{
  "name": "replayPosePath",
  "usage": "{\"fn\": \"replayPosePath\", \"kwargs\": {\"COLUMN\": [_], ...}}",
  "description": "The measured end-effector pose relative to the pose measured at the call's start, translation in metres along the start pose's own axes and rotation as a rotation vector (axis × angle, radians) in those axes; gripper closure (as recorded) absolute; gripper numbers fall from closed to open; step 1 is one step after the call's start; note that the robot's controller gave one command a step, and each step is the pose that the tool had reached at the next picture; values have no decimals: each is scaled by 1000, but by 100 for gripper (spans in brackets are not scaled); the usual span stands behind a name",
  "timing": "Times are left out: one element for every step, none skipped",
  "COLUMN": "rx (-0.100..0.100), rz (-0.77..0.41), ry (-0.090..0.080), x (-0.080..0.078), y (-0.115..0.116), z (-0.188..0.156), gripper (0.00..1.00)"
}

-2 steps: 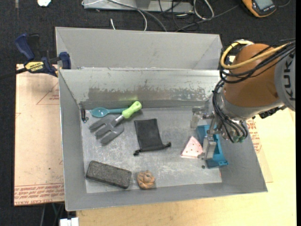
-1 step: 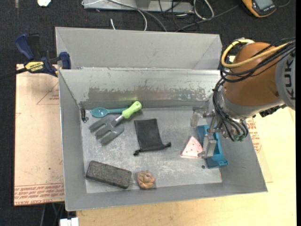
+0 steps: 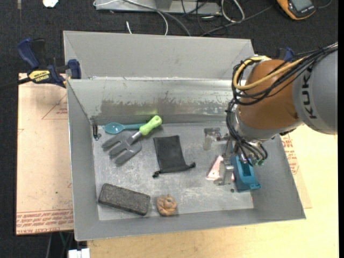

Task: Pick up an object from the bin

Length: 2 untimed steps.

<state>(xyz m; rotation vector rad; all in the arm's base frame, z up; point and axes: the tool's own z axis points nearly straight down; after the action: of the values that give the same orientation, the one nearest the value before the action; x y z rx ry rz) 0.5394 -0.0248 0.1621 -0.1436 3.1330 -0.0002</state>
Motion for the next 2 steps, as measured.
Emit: {"fn": "replayPosePath", "kwargs": {"rx": [0, -3], "rz": [5, 96], "ry": [-2, 9], "x": [-58, -39], "y": [15, 57], "z": [6, 57], "gripper": [0, 0]}}
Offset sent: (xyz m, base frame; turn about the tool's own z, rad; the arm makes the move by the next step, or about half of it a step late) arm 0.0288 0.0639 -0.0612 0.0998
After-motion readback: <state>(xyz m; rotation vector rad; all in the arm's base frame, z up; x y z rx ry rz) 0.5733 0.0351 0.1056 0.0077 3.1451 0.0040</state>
